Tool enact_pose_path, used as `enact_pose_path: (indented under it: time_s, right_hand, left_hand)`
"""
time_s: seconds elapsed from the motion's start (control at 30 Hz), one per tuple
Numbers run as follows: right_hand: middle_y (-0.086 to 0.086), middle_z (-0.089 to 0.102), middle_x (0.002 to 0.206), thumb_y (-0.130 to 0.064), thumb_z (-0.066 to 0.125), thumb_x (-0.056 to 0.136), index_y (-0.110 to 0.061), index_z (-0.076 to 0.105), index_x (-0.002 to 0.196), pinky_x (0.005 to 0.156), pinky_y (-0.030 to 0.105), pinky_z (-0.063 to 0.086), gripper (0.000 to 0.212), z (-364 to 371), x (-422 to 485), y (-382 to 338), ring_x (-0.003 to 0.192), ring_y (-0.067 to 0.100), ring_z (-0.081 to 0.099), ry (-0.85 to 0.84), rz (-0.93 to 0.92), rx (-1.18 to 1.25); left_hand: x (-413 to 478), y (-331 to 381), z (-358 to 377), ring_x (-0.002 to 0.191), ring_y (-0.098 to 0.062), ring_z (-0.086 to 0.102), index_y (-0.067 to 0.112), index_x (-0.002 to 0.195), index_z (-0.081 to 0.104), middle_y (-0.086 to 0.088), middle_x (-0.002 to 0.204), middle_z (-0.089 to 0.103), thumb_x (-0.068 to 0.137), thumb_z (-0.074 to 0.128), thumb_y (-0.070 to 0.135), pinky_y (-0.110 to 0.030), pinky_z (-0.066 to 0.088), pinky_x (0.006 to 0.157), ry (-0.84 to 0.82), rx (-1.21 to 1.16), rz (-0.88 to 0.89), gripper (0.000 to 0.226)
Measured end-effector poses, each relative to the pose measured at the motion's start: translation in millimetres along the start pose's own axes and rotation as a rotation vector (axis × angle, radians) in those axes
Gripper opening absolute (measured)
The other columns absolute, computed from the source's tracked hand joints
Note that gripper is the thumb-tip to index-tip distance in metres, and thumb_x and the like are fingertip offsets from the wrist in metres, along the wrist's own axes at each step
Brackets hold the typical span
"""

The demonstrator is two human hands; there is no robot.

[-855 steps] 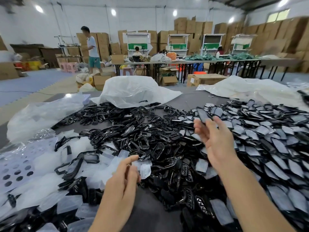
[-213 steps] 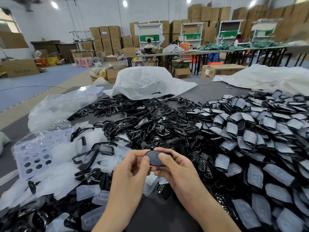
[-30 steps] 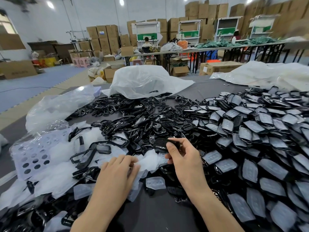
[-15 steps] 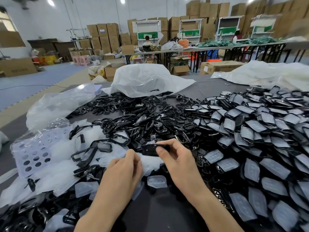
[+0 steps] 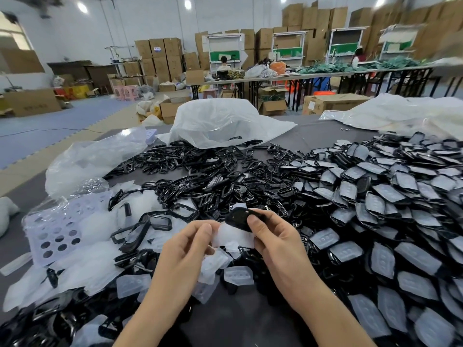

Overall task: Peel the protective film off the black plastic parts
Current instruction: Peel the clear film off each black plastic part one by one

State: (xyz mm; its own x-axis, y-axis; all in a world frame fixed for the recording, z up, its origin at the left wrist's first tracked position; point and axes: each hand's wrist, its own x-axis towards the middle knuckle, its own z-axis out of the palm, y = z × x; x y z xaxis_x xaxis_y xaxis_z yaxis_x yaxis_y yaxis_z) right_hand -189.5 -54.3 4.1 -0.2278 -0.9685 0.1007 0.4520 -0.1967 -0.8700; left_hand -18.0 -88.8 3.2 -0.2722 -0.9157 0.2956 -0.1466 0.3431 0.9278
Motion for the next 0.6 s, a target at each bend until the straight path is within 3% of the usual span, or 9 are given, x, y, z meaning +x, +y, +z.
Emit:
enact_pose_path:
  time_s: [0.1, 0.2, 0.27, 0.37, 0.47, 0.6]
  right_hand:
    - [0.017, 0.073, 0.116, -0.02, 0.068, 0.087, -0.013, 0.077, 0.102, 0.086, 0.03, 0.057, 0.019, -1, 1, -1, 0.105, 0.025, 0.071, -0.049, 0.039, 0.139]
    - [0.02, 0.072, 0.116, -0.015, 0.066, 0.089, -0.008, 0.077, 0.104, 0.082, 0.03, 0.059, 0.02, 0, 1, -2, 0.103, 0.026, 0.072, -0.075, 0.081, 0.233]
    - [0.021, 0.072, 0.116, -0.013, 0.066, 0.088, -0.006, 0.078, 0.102, 0.081, 0.03, 0.059, 0.02, 1, 1, -3, 0.104, 0.027, 0.072, -0.074, 0.109, 0.289]
    - [0.02, 0.073, 0.114, -0.011, 0.065, 0.086, -0.004, 0.079, 0.099, 0.08, 0.028, 0.059, 0.02, 3, 1, -4, 0.104, 0.026, 0.072, -0.068, 0.123, 0.316]
    - [0.02, 0.073, 0.111, -0.01, 0.065, 0.084, -0.005, 0.079, 0.094, 0.079, 0.027, 0.059, 0.018, 8, 0, -3, 0.101, 0.025, 0.073, -0.033, 0.12, 0.283]
    - [0.019, 0.075, 0.108, -0.009, 0.066, 0.08, -0.004, 0.08, 0.089, 0.077, 0.028, 0.061, 0.018, -2, 3, -10, 0.095, 0.023, 0.075, 0.067, 0.104, 0.336]
  left_hand:
    - [-1, 3, 0, 0.079, -0.019, 0.069, 0.031, 0.104, 0.075, -0.004, 0.089, 0.074, 0.084, 0.062, 0.044, -0.027, 0.057, 0.078, -0.084, -0.174, -0.09, 0.027]
    - [-1, 5, 4, 0.072, -0.014, 0.066, 0.03, 0.1, 0.075, -0.003, 0.077, 0.07, 0.088, 0.066, 0.029, -0.021, 0.055, 0.074, -0.049, -0.177, -0.096, 0.015]
    - [-1, 6, 6, 0.071, -0.01, 0.066, 0.035, 0.101, 0.071, 0.004, 0.075, 0.067, 0.096, 0.061, 0.018, -0.016, 0.053, 0.071, 0.021, -0.074, -0.063, 0.021]
    - [-1, 4, 6, 0.076, 0.0, 0.067, 0.043, 0.111, 0.062, 0.013, 0.082, 0.067, 0.099, 0.055, 0.02, -0.01, 0.048, 0.065, 0.083, 0.134, 0.004, 0.026]
    - [-2, 1, 7, 0.082, 0.004, 0.067, 0.043, 0.105, 0.064, 0.021, 0.091, 0.067, 0.099, 0.055, 0.024, -0.008, 0.046, 0.065, 0.138, 0.245, 0.037, 0.022]
    - [5, -3, -9, 0.072, 0.0, 0.065, 0.038, 0.094, 0.062, 0.018, 0.078, 0.068, 0.098, 0.056, 0.032, -0.014, 0.044, 0.06, 0.348, 0.264, 0.03, 0.009]
